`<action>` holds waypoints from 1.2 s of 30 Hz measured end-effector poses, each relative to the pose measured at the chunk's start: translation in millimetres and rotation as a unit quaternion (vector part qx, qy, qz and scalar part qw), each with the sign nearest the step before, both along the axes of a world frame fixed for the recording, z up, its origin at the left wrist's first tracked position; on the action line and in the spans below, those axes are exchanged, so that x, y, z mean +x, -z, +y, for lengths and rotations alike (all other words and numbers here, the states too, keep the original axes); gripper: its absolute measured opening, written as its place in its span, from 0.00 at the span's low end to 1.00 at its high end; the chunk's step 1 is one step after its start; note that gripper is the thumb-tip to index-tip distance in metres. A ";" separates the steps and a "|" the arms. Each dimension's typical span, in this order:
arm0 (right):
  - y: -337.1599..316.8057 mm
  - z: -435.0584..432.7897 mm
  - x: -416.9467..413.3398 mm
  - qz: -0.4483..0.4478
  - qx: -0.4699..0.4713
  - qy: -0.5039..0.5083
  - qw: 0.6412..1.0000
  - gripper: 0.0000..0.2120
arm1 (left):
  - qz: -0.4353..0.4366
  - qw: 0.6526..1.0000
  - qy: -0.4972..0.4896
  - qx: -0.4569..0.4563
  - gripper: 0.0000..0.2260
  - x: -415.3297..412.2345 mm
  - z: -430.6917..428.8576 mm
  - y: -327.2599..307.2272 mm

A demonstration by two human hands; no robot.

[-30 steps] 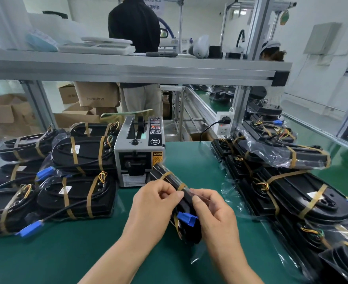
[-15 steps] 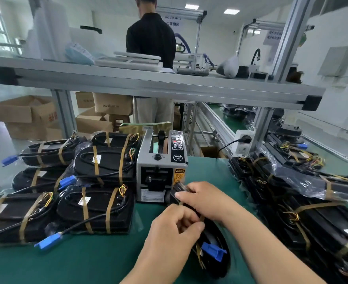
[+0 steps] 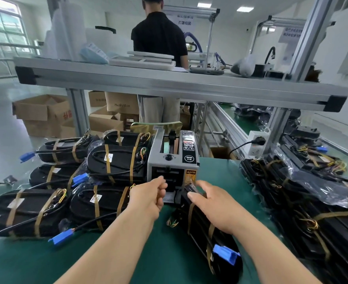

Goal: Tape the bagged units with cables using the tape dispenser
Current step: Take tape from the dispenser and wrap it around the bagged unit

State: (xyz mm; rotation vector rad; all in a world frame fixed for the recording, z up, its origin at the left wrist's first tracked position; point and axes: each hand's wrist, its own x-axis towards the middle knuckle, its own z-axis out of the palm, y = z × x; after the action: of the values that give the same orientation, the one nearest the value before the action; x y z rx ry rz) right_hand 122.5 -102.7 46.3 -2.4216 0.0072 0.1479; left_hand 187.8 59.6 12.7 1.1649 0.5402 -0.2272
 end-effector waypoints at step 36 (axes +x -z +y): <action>8.8 1.2 2.9 -0.045 0.017 0.002 0.999 0.11 | -0.225 0.950 0.136 0.169 0.07 -36.4 -17.9 -21.3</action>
State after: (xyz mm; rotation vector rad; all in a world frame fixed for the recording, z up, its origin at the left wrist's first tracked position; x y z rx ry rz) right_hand 125.4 -101.5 37.5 -2.3922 -0.0314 0.0369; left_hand 151.3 41.7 34.0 1.5721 0.0076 -0.0980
